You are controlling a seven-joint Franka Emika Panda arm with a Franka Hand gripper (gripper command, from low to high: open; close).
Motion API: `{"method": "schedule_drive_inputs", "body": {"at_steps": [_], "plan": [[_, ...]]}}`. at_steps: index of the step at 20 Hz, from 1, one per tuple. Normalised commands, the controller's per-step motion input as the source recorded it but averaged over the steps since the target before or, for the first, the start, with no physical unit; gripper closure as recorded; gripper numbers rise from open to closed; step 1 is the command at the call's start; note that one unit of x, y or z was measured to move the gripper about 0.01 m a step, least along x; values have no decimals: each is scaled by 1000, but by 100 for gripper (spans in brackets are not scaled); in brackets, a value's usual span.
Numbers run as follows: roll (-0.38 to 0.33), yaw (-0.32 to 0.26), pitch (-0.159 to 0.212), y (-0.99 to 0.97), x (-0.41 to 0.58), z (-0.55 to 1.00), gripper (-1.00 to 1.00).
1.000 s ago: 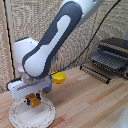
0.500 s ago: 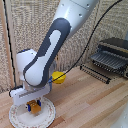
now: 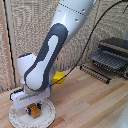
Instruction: Please guide your gripper toward the loaf. Carefully hold the bread using your gripper. Position the gripper over the white dish. Gently place the bread on the white dish.
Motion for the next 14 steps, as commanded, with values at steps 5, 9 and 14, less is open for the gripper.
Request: {"method": "schedule_drive_inputs", "body": {"at_steps": [5,9,14], "plan": [[0,5,-68,-3,23,-39,-100],[7,4,-42,-25,64,58,-100],[24,0,35,-93,173,268,-100]]}}
